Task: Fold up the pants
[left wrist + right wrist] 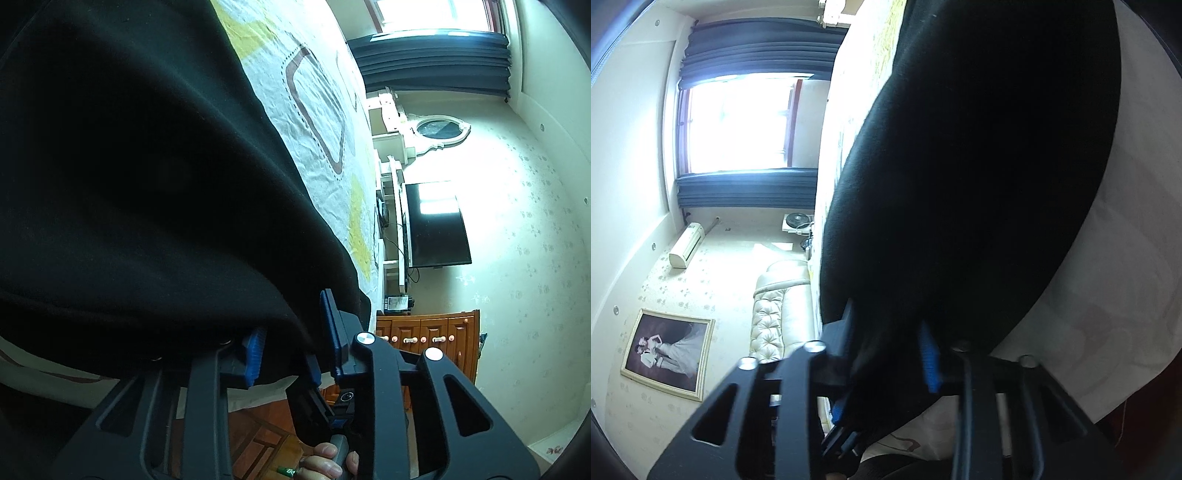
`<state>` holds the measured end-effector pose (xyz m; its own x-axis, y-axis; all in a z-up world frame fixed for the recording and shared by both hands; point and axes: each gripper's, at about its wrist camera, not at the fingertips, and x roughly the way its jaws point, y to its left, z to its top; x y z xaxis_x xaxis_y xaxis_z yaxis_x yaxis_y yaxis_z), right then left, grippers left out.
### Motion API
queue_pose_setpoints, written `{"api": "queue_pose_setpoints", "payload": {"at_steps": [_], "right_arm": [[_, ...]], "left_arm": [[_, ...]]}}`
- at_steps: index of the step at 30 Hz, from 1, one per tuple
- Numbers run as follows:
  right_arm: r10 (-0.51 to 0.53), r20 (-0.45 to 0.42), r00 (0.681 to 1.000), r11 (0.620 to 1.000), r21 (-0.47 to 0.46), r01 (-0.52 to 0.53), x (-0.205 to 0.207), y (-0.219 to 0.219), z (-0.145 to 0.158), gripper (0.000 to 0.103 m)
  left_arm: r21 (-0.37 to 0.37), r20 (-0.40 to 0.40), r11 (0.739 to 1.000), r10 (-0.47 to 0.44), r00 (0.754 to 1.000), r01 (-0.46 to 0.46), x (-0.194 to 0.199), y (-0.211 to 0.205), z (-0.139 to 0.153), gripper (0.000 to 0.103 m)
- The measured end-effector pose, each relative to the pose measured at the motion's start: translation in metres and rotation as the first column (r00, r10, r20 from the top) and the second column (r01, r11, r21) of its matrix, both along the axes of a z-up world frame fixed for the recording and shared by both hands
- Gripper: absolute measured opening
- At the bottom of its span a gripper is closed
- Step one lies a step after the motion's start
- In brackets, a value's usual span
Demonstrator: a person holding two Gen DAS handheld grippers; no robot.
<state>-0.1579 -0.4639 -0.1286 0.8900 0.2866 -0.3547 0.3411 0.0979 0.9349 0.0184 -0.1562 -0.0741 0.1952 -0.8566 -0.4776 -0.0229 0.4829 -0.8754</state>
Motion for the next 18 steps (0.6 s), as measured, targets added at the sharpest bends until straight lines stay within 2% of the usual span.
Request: {"api": "queue_pose_setpoints", "payload": {"at_steps": [3, 9, 11, 13, 15, 18], "right_arm": [[0.014, -0.005, 1.0, 1.0, -0.001, -0.014, -0.005, -0.003, 0.002, 0.009], [0.083, -0.002, 0.997, 0.992, -0.098, -0.082, -0.018, 0.002, 0.032, 0.008], [0.085, -0.043, 0.995, 0.989, -0.114, -0.09, -0.022, 0.0, 0.026, 0.008], [0.077, -0.084, 0.994, 0.992, -0.092, -0.085, -0.025, -0.002, 0.012, 0.008], [0.07, -0.085, 0.994, 0.996, -0.057, -0.075, -0.028, -0.001, 0.003, 0.007], [0.085, -0.073, 0.994, 0.992, -0.091, -0.092, -0.028, -0.002, 0.017, 0.007]], "left_arm": [[0.0, -0.024, 1.0, 0.004, 1.0, -0.004, -0.005, -0.002, -0.002, 0.025], [0.01, -0.014, 1.0, -0.017, 1.0, 0.017, -0.017, 0.003, 0.007, 0.025], [0.04, -0.033, 0.999, -0.023, 0.999, 0.024, -0.02, 0.006, 0.002, 0.025], [0.056, -0.063, 0.998, -0.026, 0.998, 0.03, -0.022, 0.009, -0.008, 0.025], [0.085, -0.033, 0.996, -0.025, 0.999, 0.027, -0.022, 0.013, -0.006, 0.023], [0.068, -0.035, 0.997, -0.019, 0.999, 0.021, -0.021, 0.016, -0.001, 0.024]]}}
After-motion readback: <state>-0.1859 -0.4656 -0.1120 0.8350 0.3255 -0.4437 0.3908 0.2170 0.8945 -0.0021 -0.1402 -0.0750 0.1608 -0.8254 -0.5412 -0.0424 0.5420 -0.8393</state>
